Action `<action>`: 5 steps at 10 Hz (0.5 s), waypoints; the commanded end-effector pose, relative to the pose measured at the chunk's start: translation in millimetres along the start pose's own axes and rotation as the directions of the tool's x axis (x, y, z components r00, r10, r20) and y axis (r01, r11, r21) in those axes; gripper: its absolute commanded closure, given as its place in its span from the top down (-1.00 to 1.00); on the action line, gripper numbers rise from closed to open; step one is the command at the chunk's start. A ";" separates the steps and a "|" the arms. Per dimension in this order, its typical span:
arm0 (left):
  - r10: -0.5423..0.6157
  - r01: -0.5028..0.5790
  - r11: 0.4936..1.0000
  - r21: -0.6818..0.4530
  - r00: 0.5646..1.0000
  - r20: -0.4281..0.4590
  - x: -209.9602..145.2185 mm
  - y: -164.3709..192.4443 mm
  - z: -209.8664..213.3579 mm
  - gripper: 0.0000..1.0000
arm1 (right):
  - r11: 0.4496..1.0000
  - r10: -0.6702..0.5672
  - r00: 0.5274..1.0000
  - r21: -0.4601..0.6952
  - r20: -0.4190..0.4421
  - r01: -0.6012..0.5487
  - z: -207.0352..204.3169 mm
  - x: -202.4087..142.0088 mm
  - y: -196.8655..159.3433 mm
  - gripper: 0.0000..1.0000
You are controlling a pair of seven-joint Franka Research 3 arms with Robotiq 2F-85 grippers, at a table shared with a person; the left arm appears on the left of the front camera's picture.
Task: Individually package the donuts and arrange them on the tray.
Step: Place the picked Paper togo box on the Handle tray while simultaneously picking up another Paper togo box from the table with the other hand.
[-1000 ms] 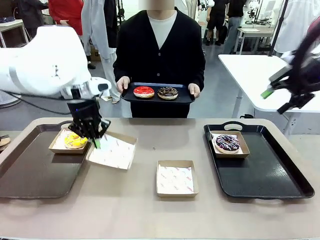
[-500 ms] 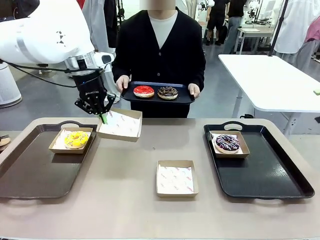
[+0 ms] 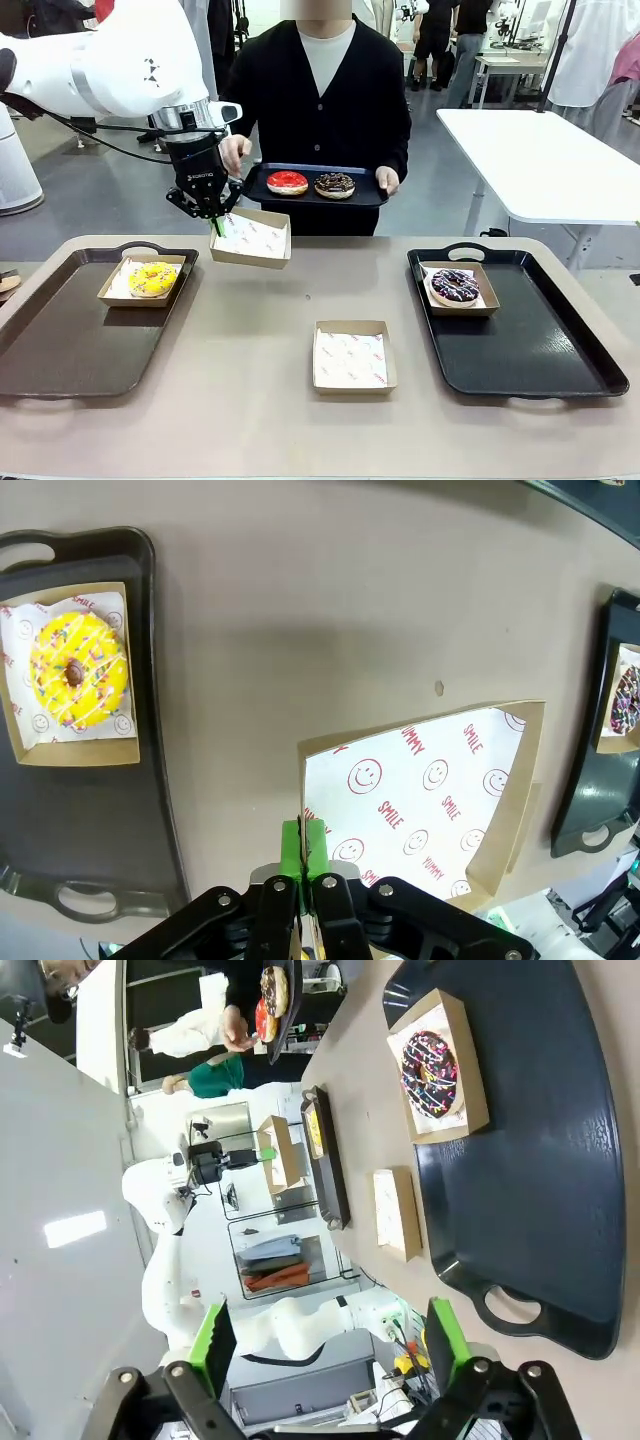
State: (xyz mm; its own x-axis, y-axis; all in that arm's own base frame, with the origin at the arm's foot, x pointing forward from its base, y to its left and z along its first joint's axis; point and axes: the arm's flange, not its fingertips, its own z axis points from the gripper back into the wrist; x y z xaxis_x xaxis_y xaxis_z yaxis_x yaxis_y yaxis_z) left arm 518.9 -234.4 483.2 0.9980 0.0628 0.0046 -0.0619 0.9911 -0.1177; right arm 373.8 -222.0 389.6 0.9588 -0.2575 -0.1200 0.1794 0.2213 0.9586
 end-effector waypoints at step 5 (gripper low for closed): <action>-0.004 0.004 1.000 -0.005 1.000 0.008 -5.6 0.7 3.8 -1.00 | 1.000 0.000 1.000 0.000 0.000 0.000 0.0 0.0 0.0 1.00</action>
State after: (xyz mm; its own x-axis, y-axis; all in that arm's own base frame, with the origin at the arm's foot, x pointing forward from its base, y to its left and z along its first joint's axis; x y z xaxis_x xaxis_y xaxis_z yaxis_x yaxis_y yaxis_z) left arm 517.6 -236.7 486.1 0.9982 0.0591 0.0089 -0.0576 0.9910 -0.1206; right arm 374.5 -222.1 389.0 0.9588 -0.2592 -0.1165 0.1753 0.2166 0.9604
